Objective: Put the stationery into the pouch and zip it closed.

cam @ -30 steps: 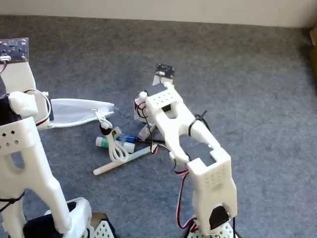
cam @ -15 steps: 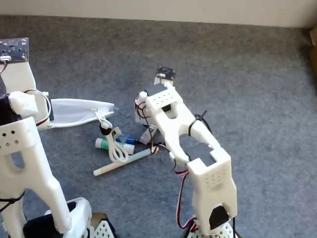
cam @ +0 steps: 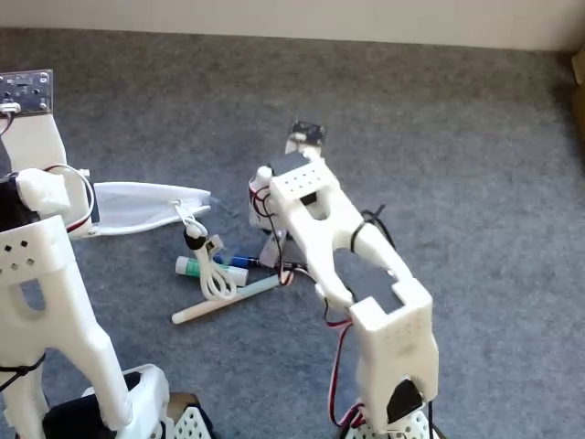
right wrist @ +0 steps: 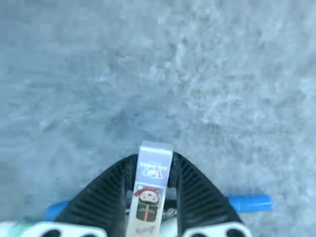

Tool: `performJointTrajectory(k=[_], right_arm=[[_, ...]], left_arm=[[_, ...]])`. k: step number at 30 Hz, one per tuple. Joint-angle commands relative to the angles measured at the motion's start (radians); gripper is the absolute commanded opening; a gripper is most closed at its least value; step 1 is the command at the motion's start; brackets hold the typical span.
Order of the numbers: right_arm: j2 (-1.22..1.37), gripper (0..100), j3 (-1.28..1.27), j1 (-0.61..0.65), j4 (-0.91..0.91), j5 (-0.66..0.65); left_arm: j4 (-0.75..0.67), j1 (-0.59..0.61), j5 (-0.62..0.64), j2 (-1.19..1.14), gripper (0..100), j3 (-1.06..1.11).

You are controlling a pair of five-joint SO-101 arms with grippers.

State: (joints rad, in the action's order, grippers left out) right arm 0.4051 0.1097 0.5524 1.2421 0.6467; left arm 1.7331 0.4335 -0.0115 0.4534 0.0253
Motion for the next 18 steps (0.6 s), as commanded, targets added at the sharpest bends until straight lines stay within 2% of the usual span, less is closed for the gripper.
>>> performJointTrajectory(k=[1,7,18], right_arm=[[-0.166,0.5,0.001,-0.012,0.033,-0.009],[-0.329,0.5,-0.096,-0.007,0.039,-0.126],[-0.710,0.5,-0.283,-0.007,0.035,-0.160]], left_arm=[[-0.015,0.001,0.014,0.002,1,-0.005],[-0.015,-0.010,0.014,0.002,1,-0.007],[-0.015,-0.127,0.068,0.002,1,-0.007]])
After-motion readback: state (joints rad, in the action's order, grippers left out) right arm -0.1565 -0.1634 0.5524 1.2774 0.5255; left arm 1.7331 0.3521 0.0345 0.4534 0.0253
